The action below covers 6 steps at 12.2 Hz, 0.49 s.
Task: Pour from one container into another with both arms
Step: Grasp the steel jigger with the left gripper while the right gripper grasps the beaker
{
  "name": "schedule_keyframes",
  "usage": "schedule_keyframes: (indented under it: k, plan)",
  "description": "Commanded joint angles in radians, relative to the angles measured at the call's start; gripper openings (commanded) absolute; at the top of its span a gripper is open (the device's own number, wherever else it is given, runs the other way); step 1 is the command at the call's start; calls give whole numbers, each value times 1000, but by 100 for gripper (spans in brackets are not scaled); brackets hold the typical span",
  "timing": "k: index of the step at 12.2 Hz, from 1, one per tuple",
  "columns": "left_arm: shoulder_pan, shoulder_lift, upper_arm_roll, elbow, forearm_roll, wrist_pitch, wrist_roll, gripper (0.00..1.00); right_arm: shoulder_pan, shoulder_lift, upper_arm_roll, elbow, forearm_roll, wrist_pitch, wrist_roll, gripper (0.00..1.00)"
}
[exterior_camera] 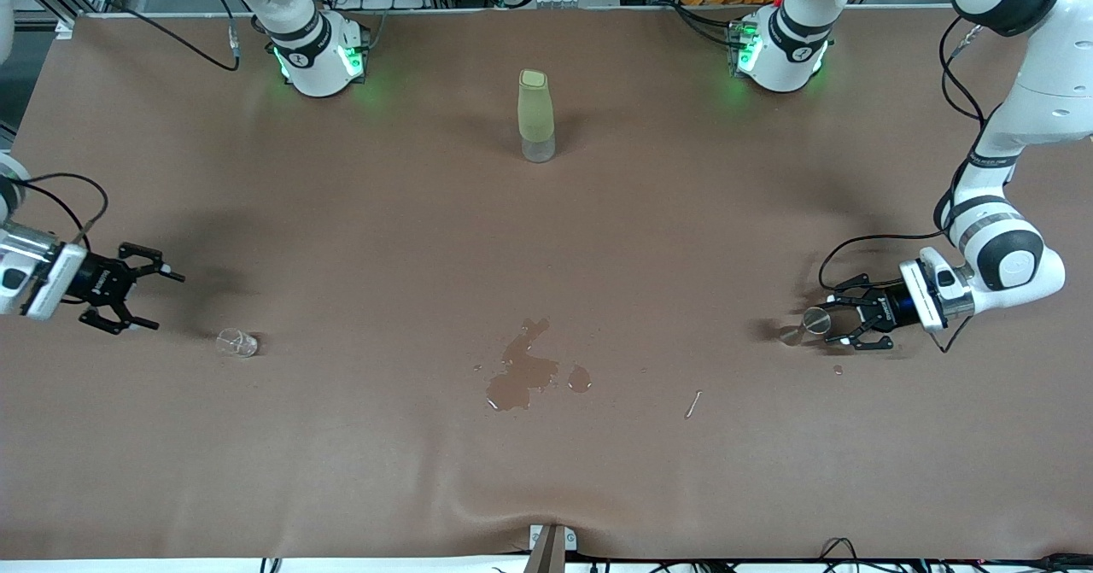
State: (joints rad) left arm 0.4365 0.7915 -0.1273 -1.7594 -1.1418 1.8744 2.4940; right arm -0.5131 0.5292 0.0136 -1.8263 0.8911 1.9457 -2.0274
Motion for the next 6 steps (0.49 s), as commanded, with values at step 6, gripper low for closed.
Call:
schedule_keyframes:
  k: [6]
  plan:
    - [-33,26,-15,14,-84,2,40,52,-41,165,17,36,232,2,-341,100]
